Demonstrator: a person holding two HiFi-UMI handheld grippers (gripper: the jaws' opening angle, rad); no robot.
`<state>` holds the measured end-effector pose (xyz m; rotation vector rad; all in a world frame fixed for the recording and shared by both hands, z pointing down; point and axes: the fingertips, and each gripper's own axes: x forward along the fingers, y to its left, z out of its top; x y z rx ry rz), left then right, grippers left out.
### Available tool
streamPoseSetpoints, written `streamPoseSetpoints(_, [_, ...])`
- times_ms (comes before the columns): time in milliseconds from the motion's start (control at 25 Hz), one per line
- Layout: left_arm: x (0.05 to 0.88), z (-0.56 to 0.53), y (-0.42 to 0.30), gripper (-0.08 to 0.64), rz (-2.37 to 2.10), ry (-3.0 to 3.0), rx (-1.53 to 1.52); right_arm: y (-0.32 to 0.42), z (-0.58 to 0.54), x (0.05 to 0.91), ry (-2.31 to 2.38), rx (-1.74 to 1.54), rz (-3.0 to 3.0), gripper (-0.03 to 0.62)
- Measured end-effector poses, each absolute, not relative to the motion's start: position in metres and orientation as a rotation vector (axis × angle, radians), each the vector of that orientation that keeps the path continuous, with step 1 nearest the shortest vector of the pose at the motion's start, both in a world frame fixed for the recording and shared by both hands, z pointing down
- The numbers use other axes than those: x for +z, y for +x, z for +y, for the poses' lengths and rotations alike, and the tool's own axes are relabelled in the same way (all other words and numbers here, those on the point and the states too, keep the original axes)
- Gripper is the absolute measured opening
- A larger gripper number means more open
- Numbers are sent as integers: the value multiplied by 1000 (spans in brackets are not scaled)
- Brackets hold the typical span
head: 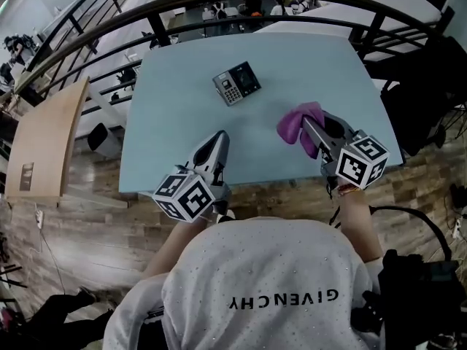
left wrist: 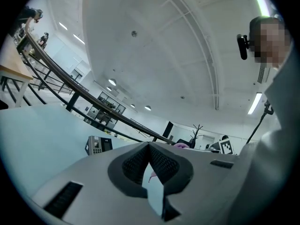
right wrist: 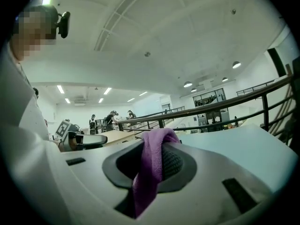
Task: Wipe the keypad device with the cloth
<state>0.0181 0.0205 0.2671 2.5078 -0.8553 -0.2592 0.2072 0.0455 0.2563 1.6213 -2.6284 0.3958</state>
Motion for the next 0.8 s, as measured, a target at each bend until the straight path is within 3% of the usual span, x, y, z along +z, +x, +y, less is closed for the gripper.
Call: streamPoseSetpoints(800, [278,133,105,0,-1016,2408,-256,301,121,271,1477,446,-2677,69])
